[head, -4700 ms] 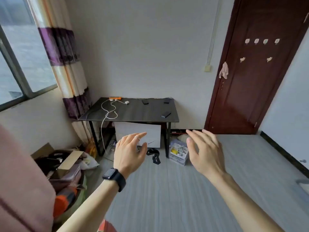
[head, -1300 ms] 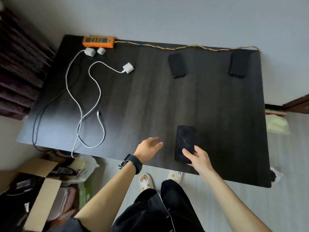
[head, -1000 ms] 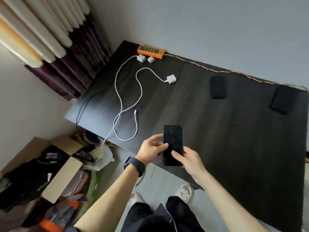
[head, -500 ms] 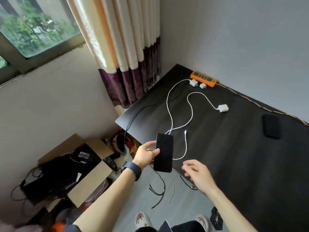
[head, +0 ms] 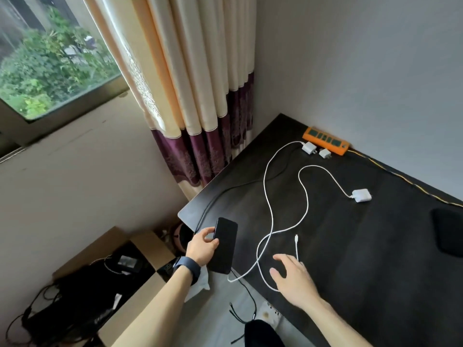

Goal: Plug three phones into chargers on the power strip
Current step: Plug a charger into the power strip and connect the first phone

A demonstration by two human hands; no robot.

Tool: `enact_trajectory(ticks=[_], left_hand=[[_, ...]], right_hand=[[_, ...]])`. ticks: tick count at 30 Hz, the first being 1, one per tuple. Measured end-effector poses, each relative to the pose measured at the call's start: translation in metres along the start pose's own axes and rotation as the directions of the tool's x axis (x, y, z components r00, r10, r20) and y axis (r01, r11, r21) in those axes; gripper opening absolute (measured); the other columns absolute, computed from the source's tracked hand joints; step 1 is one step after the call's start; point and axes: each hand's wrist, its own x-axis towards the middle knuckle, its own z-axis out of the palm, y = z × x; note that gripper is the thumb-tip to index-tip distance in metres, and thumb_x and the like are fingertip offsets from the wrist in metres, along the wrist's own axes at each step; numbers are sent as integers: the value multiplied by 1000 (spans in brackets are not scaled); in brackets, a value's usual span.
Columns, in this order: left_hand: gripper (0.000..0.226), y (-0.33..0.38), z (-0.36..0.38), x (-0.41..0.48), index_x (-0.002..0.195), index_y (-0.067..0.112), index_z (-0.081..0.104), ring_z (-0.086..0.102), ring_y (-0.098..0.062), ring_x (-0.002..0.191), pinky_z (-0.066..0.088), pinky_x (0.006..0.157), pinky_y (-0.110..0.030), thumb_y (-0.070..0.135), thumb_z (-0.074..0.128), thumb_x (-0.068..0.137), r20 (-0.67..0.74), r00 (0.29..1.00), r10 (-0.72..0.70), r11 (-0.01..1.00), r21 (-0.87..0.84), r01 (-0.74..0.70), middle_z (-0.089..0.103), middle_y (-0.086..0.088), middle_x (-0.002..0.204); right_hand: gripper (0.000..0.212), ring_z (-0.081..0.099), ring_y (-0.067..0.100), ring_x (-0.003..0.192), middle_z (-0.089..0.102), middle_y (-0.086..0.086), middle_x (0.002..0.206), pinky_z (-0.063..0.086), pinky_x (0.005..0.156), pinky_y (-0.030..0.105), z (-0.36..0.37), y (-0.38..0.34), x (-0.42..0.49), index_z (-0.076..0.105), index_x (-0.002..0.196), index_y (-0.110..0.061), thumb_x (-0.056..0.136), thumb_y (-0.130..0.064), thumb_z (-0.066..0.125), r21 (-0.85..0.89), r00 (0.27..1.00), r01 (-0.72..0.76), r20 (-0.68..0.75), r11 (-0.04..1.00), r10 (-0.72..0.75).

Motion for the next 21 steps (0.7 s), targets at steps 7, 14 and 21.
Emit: enact_trajectory(ticks=[7, 14, 21], left_hand=[[36, 6, 28, 53, 132, 27, 57, 64, -15, 88, 49, 82, -24, 18, 57, 97, -29, 998, -50, 994, 97, 52, 70, 3, 96], [38, 4, 43, 100, 133, 28, 58, 65, -19, 101, 45, 88, -22, 21, 60, 96, -35, 993, -115, 991, 65, 117, 72, -2, 110], [67, 12, 48, 115, 149, 31, 36, 52, -31, 119, 46, 99, -39, 35, 66, 89, -46, 998, 52, 928, 371, -31, 55, -12, 128]], right_hand=[[55, 16, 20, 150, 14, -8, 167, 25, 120, 37, 0, -2, 70, 31, 152, -42, 98, -48, 43, -234, 987, 148, 98, 961, -128], [60, -8, 18, 155, -14, -8, 168, 12, 124, 45, 18, 25, 96, 13, 156, -47, 100, -53, 33, -367, 978, 171, 173, 915, -114], [61, -14, 14, 154, -16, -9, 168, 11, 125, 47, 24, 28, 92, 9, 156, -49, 100, -54, 33, -351, 984, 135, 159, 926, -84]])
